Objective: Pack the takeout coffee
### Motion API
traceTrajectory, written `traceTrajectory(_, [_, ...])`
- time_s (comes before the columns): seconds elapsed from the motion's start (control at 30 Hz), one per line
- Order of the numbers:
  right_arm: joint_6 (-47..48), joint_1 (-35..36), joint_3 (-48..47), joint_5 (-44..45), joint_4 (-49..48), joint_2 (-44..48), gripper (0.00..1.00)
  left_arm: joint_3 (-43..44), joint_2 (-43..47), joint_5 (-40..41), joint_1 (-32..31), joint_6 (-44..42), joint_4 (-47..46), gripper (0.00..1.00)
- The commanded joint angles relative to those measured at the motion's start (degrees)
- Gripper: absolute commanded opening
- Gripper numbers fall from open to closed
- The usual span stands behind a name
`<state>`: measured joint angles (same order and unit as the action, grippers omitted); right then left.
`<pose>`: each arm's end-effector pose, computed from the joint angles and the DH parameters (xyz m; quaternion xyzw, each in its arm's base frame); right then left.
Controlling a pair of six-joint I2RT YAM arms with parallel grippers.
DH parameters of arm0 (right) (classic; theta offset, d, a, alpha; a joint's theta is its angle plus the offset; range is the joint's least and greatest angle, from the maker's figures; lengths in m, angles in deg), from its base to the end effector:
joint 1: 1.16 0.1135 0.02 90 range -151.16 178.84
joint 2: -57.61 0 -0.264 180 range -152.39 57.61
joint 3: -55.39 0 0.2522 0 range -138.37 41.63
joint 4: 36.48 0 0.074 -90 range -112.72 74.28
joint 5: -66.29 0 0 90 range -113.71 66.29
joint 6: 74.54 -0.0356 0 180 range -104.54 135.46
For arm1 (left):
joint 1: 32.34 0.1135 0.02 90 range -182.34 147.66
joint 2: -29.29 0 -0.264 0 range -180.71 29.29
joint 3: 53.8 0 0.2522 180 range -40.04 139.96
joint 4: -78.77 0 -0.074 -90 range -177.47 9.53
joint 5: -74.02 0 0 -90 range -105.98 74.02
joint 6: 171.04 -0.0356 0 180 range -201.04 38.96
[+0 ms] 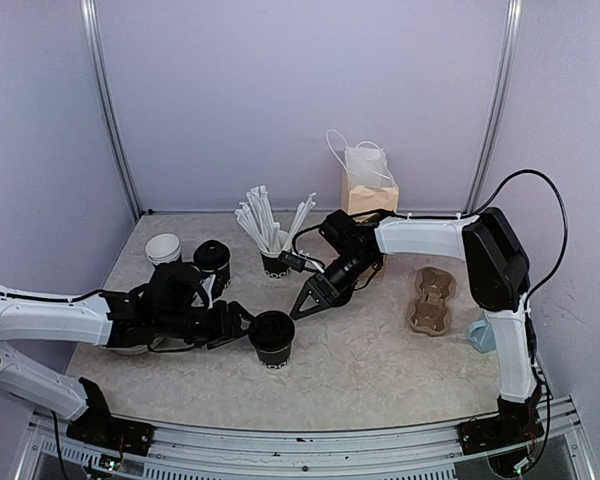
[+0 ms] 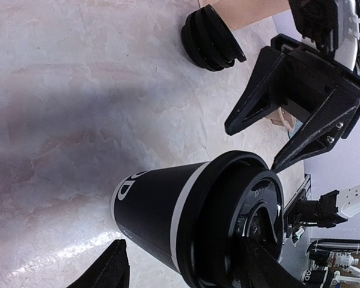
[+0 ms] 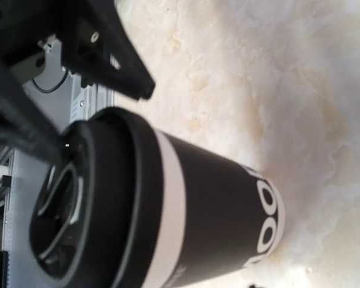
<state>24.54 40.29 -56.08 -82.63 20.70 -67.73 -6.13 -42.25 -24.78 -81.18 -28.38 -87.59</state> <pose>0.3153 0.3191 0.1810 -0.4398 0.7421 0.5058 0.0024 0.1628 -0.1945 0.1954 0.0041 0.8949 -0.3850 0.2257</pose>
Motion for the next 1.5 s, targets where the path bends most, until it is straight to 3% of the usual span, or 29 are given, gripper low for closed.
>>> traceTrajectory(0.0, [-1.34, 0.18, -2.62, -2.53, 0.86, -2.51, 0.47, -1.40, -1.45, -2.20, 0.21, -0.89, -3.75, 0.60])
traceTrajectory(0.27, [-1.11, 0.85, -2.92, -4.55, 1.97, -3.89, 0.46, -2.50, -3.39, -3.39, 1.40, -1.90, -3.51, 0.54])
traceTrajectory(0.43, [-0.43, 1.05, -2.11, -10.91, 2.63, -3.96, 0.48, -2.52, -4.51, -4.03, 1.91, -2.42, -2.94, 0.52])
traceTrajectory(0.57, [-0.34, 1.29, -1.40, -9.82, 2.64, -3.69, 0.47, -2.53, -4.80, -4.03, 2.04, -2.62, -2.65, 0.51])
traceTrajectory(0.7, [-2.33, 1.24, 0.04, -6.16, 1.29, -4.10, 0.40, -2.83, -4.98, -4.03, 2.08, -2.81, -2.45, 0.51])
traceTrajectory(0.97, [-5.83, 2.04, 4.84, 12.40, 0.76, -6.72, 0.25, -5.04, -4.87, -3.31, 2.81, -3.23, -1.78, 0.50])
traceTrajectory(1.07, [-5.40, 2.26, 6.02, 12.67, 0.51, -6.49, 0.23, -5.55, -4.96, -2.95, 3.05, -3.73, -1.10, 0.50])
traceTrajectory(1.23, [-2.31, 2.16, 3.52, 6.50, 1.10, -3.10, 0.28, -3.09, -3.43, -1.57, 2.98, -6.27, -0.06, 0.50])
traceTrajectory(1.47, [2.84, 1.50, 0.31, 2.17, 3.62, 3.07, 0.45, 4.23, 2.74, 2.36, 2.64, -11.44, 4.03, 0.62])
